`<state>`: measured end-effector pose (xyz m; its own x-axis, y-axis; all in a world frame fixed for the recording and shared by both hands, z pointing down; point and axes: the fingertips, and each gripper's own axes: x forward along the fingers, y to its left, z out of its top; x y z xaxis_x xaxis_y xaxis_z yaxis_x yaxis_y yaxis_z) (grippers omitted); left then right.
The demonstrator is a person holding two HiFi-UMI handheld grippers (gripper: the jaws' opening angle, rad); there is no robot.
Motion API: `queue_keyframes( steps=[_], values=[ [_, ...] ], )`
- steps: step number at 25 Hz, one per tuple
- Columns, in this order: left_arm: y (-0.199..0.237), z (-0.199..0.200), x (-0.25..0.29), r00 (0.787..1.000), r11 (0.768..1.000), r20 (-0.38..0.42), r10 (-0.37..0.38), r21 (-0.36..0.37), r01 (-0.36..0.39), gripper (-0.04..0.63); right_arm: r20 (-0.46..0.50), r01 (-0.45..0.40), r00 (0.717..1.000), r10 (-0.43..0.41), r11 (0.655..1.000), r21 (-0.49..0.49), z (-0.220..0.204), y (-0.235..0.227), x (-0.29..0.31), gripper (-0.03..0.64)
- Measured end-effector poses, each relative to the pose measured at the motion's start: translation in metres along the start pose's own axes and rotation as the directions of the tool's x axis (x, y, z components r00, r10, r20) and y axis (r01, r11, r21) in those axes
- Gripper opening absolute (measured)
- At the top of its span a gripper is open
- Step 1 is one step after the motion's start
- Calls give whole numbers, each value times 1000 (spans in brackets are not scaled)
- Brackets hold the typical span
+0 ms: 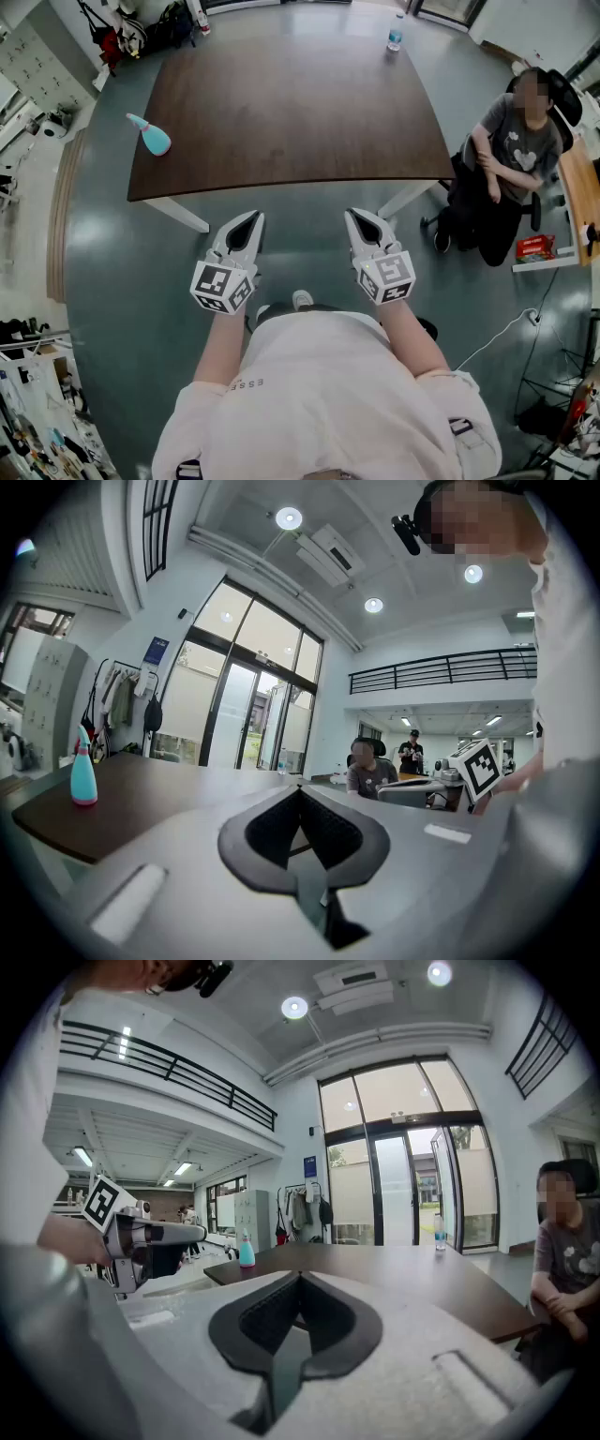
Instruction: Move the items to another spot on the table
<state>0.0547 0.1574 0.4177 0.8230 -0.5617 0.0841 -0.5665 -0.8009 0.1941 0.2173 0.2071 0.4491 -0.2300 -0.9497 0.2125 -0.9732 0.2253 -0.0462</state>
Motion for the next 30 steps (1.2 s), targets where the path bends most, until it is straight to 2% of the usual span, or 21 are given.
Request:
queue_keyframes(
  steps=[9, 18, 25, 30],
  values=[
    [0, -2, 2, 1000, 1000, -4, 6, 0, -6, 15, -16, 9, 1000, -9, 1000, 20, -6, -10, 6, -9],
    [11, 3, 1, 997, 997, 15, 71, 9, -71, 15, -9, -16, 1000, 16, 1000, 3, -4, -22, 13, -9],
    [12, 2, -2, 990, 990, 28, 139, 1, -139, 15, -11, -78, 997, 77, 997, -4, -3, -27, 24, -9],
    [32, 4, -33, 967, 967, 30, 254, -23, -254, 15, -27, -181, 983, 180, 983, -11, 5, -2, 52, -9]
  ],
)
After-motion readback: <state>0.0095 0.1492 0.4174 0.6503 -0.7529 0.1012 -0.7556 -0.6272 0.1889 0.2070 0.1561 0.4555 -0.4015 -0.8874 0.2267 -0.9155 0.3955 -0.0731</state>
